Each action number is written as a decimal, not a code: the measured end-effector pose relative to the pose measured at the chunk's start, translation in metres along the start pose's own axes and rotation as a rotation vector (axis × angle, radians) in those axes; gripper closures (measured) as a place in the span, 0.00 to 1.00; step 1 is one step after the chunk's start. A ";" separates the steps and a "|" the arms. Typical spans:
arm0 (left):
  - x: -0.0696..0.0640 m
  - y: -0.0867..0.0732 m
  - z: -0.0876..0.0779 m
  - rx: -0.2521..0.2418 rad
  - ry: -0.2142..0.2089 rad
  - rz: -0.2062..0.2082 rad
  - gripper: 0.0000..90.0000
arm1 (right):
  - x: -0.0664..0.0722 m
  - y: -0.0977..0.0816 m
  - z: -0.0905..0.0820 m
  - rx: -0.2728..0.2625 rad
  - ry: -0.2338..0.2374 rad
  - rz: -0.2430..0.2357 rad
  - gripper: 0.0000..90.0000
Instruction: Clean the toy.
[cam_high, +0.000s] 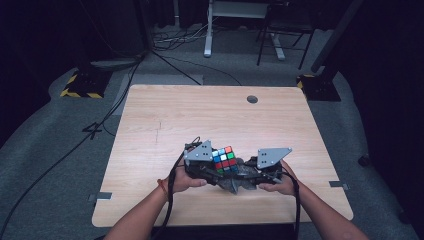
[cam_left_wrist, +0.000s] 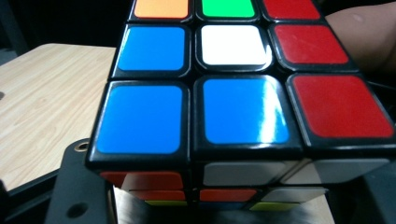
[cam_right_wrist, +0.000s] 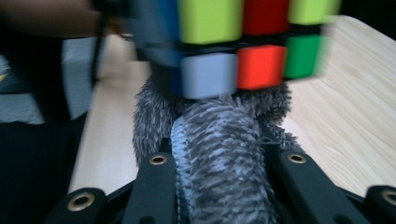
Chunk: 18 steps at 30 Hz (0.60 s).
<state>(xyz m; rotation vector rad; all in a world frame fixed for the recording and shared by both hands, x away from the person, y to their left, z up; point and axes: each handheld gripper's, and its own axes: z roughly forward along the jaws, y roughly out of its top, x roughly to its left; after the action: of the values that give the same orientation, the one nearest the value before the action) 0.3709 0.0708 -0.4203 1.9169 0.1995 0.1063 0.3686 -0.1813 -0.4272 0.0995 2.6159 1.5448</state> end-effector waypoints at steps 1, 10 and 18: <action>0.001 0.000 -0.001 -0.003 0.003 -0.004 0.37 | 0.001 0.000 0.001 -0.004 0.012 -0.008 0.77; 0.000 0.000 0.000 0.025 -0.037 0.012 0.37 | 0.001 -0.003 0.001 0.031 0.016 -0.024 0.77; -0.004 0.000 0.005 0.041 -0.042 0.019 0.37 | -0.018 -0.009 -0.009 0.029 -0.134 0.083 0.77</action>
<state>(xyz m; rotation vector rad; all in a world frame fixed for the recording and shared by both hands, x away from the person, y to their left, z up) 0.3677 0.0652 -0.4224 1.9607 0.1559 0.0752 0.3849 -0.1952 -0.4304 0.3061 2.5596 1.4703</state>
